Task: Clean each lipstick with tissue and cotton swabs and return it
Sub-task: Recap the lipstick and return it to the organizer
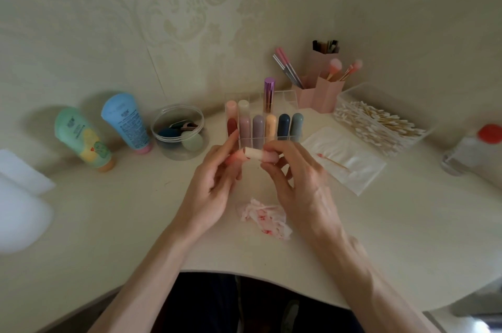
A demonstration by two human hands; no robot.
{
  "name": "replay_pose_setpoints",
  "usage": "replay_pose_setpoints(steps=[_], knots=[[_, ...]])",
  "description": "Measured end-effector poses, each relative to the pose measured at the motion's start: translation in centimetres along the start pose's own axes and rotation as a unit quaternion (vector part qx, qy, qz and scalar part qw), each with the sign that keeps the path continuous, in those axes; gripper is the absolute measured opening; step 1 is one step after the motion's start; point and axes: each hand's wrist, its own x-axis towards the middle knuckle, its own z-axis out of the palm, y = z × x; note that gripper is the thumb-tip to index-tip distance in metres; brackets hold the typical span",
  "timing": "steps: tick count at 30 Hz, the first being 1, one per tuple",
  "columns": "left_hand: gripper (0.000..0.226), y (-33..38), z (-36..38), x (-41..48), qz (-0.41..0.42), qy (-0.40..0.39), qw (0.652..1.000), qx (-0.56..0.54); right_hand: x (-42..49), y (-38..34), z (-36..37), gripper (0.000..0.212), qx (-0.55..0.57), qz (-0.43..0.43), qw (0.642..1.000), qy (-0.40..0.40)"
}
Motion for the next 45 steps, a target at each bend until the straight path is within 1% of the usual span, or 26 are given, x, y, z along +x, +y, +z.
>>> replay_pose_setpoints(steps=[3, 6, 8, 10, 13, 16, 21, 23, 25, 26, 27, 28, 30, 33, 35, 41, 45], knots=[[0.046, 0.3, -0.1, 0.0, -0.012, 0.01, 0.999, -0.043, 0.1, 0.2, -0.1, 0.025, 0.002, -0.009, 1.0, 0.016], [0.034, 0.7, -0.1, 0.0, -0.021, 0.034, 0.996, -0.081, 0.0, 0.1, -0.2, 0.03, 0.03, -0.017, 0.999, 0.024], [0.03, 0.8, 0.0, 0.0, -0.035, 0.035, 0.994, -0.093, 0.0, -0.2, -0.1, 0.034, 0.046, -0.017, 0.999, 0.02], [0.03, 0.8, 0.0, 0.0, -0.038, 0.038, 0.995, -0.089, -0.1, -0.4, 0.0, 0.034, 0.05, 0.003, 0.999, 0.016], [0.031, 0.7, 0.1, 0.0, -0.044, 0.056, 0.993, -0.096, -0.2, -0.4, -0.2, 0.029, 0.059, 0.04, 0.997, 0.007], [0.031, 0.7, 0.1, 0.0, -0.05, 0.059, 0.992, -0.097, -0.3, -0.4, -0.3, 0.028, 0.072, 0.056, 0.996, -0.006], [0.028, 0.8, 0.1, 0.3, -0.034, 0.059, 0.995, -0.076, -0.2, -0.6, -0.2, 0.023, 0.091, 0.098, 0.989, -0.057], [0.028, 1.5, 0.2, 0.8, -0.019, 0.061, 0.995, -0.07, -0.1, -0.8, -0.1, 0.033, 0.098, 0.093, 0.989, -0.057], [0.031, 2.8, 0.3, 1.7, -0.001, 0.069, 0.995, -0.073, 0.1, -0.7, -0.2, 0.055, 0.098, 0.082, 0.991, -0.04], [0.035, 3.4, 0.2, 2.4, 0.011, 0.076, 0.994, -0.075, 0.1, -0.5, -0.2, 0.063, 0.085, 0.076, 0.993, -0.027], [0.038, 3.9, 0.0, 3.3, 0.025, 0.089, 0.993, -0.07, 0.1, -0.2, -0.3, 0.066, 0.064, 0.072, 0.995, -0.014], [0.039, 4.3, -0.2, 4.4, 0.035, 0.106, 0.992, -0.058, 0.1, 0.1, -0.4, 0.065, 0.039, 0.071, 0.997, -0.002], [0.034, 4.4, -0.8, 6.8, 0.049, 0.133, 0.99, -0.013, 0.1, 0.6, -0.5, 0.057, -0.006, 0.081, 0.997, 0.017], [0.024, 3.9, -0.8, 9.7, 0.055, 0.134, 0.984, 0.1, 0.1, 1.2, -0.6, 0.047, -0.064, 0.1, 0.993, 0.015], [0.022, 3.4, -0.5, 10.8, 0.046, 0.125, 0.979, 0.154, 0.1, 1.3, -0.7, 0.043, -0.089, 0.102, 0.991, 0.002], [0.019, 2.8, 0.9, 11.8, 0.045, 0.109, 0.968, 0.22, 0.2, 1.3, -0.8, 0.043, -0.118, 0.113, 0.987, -0.002], [0.021, 2.9, 0.9, 12.8, 0.033, 0.097, 0.967, 0.232, 0.1, 1.3, -0.6, 0.044, -0.118, 0.113, 0.987, -0.004]])
